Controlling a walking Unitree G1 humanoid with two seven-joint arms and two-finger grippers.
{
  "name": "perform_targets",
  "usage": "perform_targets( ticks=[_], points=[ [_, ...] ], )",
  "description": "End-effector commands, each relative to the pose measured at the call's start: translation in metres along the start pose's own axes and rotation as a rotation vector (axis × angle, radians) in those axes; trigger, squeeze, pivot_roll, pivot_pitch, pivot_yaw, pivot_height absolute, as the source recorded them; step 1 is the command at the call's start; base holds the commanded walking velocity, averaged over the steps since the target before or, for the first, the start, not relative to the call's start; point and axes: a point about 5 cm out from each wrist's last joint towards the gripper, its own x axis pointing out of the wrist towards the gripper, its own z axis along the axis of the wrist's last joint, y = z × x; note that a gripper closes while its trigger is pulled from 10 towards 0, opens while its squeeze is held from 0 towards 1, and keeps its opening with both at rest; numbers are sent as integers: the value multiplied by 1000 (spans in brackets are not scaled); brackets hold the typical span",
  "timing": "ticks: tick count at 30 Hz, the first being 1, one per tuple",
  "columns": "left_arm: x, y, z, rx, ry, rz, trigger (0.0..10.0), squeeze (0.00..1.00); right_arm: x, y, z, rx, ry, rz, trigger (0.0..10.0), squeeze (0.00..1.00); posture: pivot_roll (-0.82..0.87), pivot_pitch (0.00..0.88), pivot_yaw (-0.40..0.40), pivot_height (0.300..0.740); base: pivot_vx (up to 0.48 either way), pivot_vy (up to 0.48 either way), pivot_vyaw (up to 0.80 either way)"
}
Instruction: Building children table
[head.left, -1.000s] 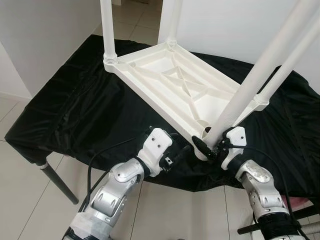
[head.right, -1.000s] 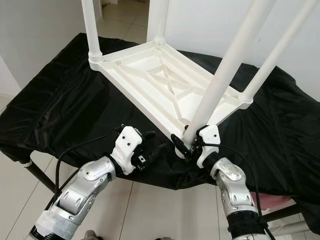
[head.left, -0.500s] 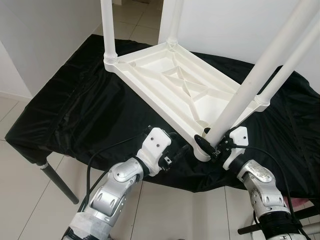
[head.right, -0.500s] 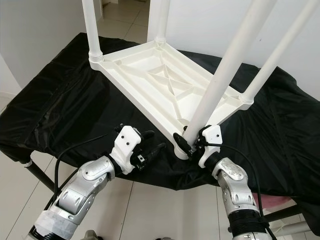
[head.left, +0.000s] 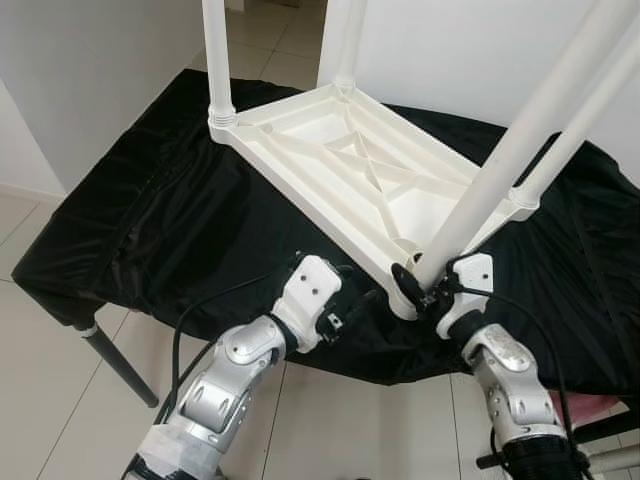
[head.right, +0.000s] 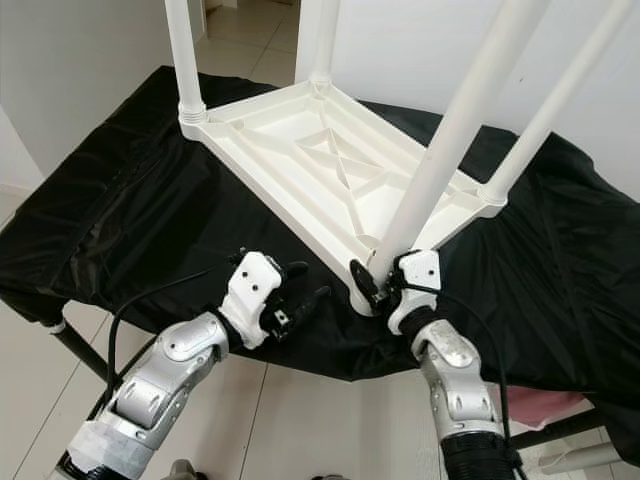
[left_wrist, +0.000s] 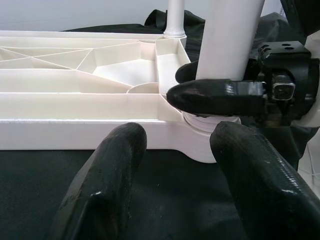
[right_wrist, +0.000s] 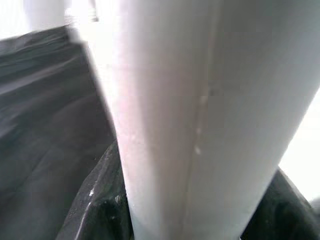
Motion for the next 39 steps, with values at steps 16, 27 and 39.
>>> perform_targets(
  ticks=[16,27,39],
  points=[
    [1,-7,-5,10,24,-35,10000,0,11,31,4,72,-16,-427,10000,0,40,90,-95,740,0,0,0],
    [1,-5,-8,25,31,-43,10000,0,11,29,3,38,-11,-443,10000,0,42,60,-93,740,0,0,0],
    [4,-4,-5,45,22,-58,10000,0,16,24,3,22,-10,-445,10000,0,42,47,-91,740,0,0,0]
  ],
)
